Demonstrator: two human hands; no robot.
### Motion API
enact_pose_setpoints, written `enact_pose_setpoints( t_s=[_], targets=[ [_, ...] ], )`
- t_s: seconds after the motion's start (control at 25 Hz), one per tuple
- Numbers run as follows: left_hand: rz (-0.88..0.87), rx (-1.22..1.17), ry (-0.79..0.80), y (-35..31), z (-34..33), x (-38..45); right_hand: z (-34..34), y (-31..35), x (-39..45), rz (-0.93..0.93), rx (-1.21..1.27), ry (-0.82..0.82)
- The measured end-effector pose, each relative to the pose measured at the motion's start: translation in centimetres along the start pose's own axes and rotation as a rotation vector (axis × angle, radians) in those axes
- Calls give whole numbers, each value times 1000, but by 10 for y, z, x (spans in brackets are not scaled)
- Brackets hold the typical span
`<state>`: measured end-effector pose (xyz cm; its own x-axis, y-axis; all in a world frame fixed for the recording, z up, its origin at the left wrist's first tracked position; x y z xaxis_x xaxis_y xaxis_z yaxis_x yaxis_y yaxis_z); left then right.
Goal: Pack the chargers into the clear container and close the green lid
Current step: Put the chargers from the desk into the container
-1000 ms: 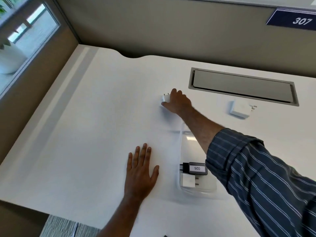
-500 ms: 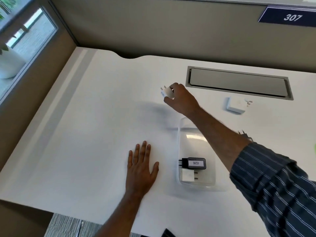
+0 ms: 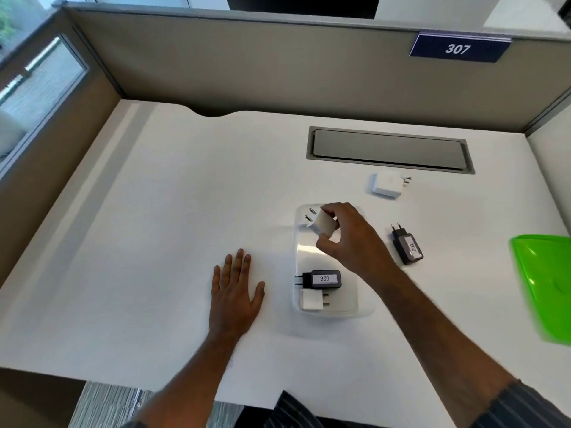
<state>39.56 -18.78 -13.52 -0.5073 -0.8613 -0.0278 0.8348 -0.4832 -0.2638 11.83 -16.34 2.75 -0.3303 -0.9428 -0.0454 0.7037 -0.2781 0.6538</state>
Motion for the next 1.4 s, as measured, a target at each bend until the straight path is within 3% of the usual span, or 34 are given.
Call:
enact_pose_setpoints(
  t_s=[0.48, 1.04, 1.12, 1.4],
  targets=[
    [-9, -6, -17, -1, 2, -2, -62, -48, -3, -82, -330, 419],
    [-20, -26, -25, 1, 1, -2, -79, -45, 8, -129, -251, 583],
    [-23, -31, -20, 1, 1, -2, -71, -42, 5, -108, -211, 518],
    [-24, -26, -9, 0, 2, -1, 7, -42, 3, 15, 37, -33]
  ],
)
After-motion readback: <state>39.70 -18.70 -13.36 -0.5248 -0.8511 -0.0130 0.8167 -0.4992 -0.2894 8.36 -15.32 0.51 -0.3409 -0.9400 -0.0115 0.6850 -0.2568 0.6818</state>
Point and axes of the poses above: each hand's wrist, its own x-axis towards the middle knuckle, its own z-axis out of the back of the hand, y = z × x, the point moved 5 cm from there along x, towards the middle knuckle, and after that the axes turned 7 degrees about -z, right-handed, at the moved point
